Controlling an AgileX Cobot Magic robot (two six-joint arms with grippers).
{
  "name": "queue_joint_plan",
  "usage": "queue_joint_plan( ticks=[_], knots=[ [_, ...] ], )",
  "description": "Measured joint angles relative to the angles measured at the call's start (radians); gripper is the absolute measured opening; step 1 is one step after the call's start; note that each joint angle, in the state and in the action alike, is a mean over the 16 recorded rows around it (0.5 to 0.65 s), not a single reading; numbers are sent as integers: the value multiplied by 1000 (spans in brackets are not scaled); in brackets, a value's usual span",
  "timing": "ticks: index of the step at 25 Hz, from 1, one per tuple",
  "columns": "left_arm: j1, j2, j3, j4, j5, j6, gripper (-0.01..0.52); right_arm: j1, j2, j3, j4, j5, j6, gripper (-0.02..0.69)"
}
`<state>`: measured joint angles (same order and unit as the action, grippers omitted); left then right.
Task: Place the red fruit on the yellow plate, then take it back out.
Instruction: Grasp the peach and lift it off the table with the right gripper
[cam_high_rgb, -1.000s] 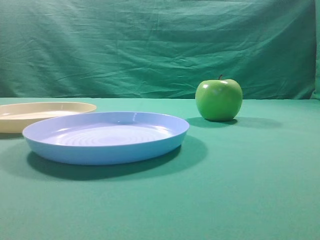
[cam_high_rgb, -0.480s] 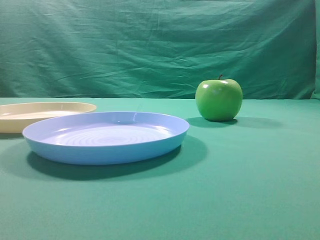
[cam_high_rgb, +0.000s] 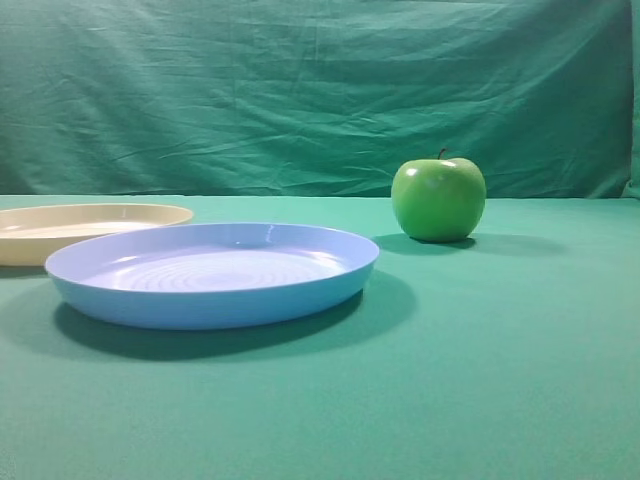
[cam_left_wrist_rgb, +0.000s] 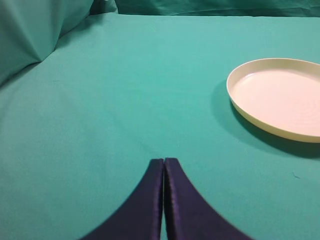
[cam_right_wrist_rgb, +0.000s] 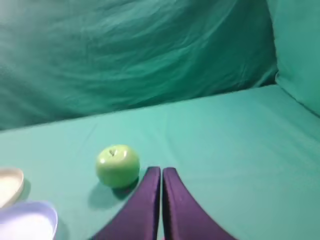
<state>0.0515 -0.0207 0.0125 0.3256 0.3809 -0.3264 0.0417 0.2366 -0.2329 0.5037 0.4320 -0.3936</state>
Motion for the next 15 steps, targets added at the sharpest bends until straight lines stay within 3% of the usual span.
queue_joint_plan(
  ticks=[9, 12, 15],
  knots=[
    [0, 0, 0, 0, 0, 0, 0, 29, 331, -212, 0, 282, -214, 11],
    [0, 0, 0, 0, 0, 0, 0, 43, 422, -253, 0, 323, -259, 59],
    [0, 0, 0, 0, 0, 0, 0, 57, 505, -282, -1, 344, -281, 154]
  ],
)
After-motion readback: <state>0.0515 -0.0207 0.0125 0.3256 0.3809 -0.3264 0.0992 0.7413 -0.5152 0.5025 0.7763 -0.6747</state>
